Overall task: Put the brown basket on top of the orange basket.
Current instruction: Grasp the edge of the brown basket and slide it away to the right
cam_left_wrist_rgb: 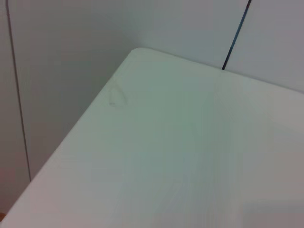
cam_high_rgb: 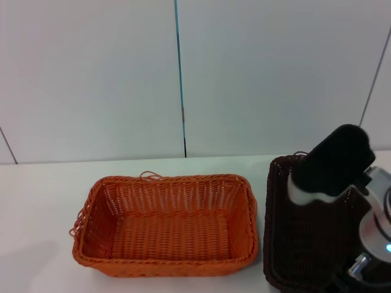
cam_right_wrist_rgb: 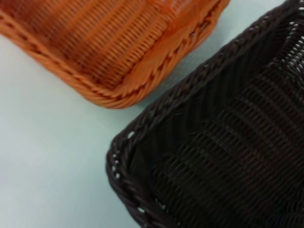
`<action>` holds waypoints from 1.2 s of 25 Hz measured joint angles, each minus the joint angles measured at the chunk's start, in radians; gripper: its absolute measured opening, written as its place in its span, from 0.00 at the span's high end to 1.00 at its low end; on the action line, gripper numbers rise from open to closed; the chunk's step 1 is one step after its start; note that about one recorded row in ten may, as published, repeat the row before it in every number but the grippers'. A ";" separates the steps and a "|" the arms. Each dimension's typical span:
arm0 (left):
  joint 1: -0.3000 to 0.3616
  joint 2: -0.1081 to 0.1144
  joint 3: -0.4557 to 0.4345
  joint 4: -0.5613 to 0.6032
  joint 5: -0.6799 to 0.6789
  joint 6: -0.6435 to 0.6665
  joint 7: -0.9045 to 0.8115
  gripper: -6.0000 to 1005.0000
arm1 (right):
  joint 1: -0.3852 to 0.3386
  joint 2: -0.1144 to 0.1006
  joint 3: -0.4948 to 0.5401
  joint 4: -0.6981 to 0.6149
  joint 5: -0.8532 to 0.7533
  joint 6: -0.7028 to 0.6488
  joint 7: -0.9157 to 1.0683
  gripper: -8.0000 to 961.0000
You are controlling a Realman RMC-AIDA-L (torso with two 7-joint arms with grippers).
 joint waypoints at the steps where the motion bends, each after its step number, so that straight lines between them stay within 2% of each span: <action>1: -0.002 0.000 0.000 0.000 0.000 0.002 0.000 0.28 | 0.006 0.000 -0.014 -0.003 0.001 0.000 0.000 0.05; 3: -0.007 0.000 0.000 0.000 0.000 0.004 -0.001 0.28 | 0.029 0.002 -0.065 -0.026 -0.001 -0.003 -0.001 0.05; 11: -0.008 0.000 0.000 0.000 0.000 0.013 -0.001 0.28 | 0.058 0.005 -0.110 -0.092 0.001 -0.026 -0.001 0.05; 22: 0.001 -0.002 0.001 0.006 0.001 0.006 -0.001 0.28 | 0.048 0.000 -0.151 -0.136 0.026 -0.069 -0.004 0.05; 30: -0.006 -0.002 0.002 0.063 0.002 0.016 -0.001 0.28 | 0.013 -0.011 -0.174 -0.151 0.009 -0.127 -0.007 0.06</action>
